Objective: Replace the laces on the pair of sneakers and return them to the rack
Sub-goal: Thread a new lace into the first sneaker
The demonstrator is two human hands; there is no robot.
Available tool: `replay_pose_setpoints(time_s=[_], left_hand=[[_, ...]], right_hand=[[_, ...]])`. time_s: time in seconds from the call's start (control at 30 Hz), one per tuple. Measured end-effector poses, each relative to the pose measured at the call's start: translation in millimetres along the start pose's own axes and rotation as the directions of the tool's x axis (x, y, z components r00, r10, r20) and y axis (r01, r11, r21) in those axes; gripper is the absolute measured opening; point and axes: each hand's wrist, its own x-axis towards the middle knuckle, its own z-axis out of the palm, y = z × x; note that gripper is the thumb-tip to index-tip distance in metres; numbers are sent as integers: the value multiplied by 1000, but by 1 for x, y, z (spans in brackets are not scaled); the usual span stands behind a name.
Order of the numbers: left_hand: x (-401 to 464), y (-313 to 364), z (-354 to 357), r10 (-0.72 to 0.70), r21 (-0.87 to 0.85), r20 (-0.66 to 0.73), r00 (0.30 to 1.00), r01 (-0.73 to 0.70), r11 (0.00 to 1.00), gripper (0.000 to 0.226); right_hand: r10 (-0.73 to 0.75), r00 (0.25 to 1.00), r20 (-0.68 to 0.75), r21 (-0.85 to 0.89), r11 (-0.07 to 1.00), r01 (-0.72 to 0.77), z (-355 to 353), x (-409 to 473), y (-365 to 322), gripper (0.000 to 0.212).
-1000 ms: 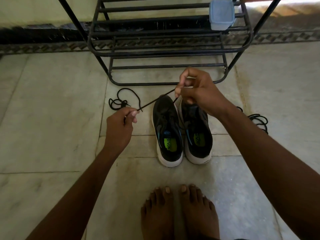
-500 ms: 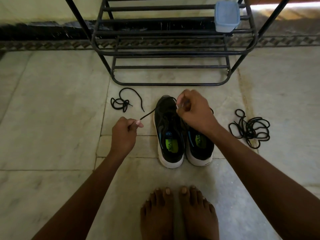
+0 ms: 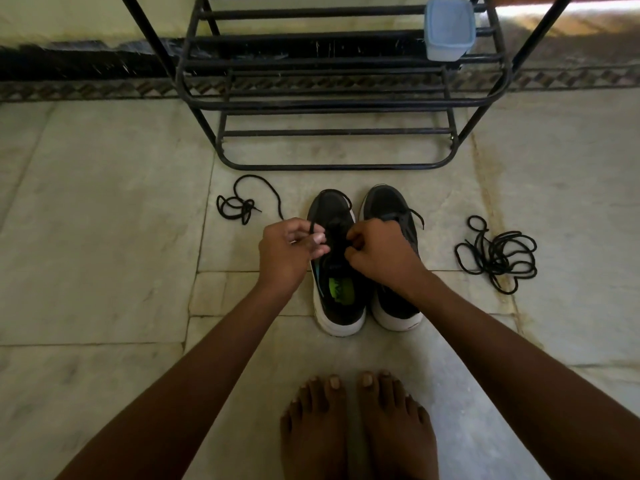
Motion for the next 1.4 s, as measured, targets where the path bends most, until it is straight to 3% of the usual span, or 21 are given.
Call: replay_pose_setpoints(time_s=[0.2, 0.43, 0.7, 1.03, 1.4], left_hand=[[-1, 0, 4, -46, -30, -13, 999, 45, 999, 7], [4, -3, 16, 53, 127, -66, 996, -45, 991, 4], [10, -18, 20, 13, 211, -60, 998, 0, 977, 6], [12, -15, 25, 190, 380, 27, 981, -186, 906, 9], [9, -16, 31, 230, 411, 52, 972, -230, 882, 15]], right_hand=[[107, 993, 52, 107, 988, -112, -3, 7, 7, 22], [115, 990, 77, 64, 991, -120, 3, 23, 12, 16], [205, 962, 180, 138, 963, -231, -3, 32, 21, 12], [214, 948, 234, 222, 938, -267, -6, 33, 22, 10], [187, 952, 241, 261, 932, -250, -5, 32, 24, 11]])
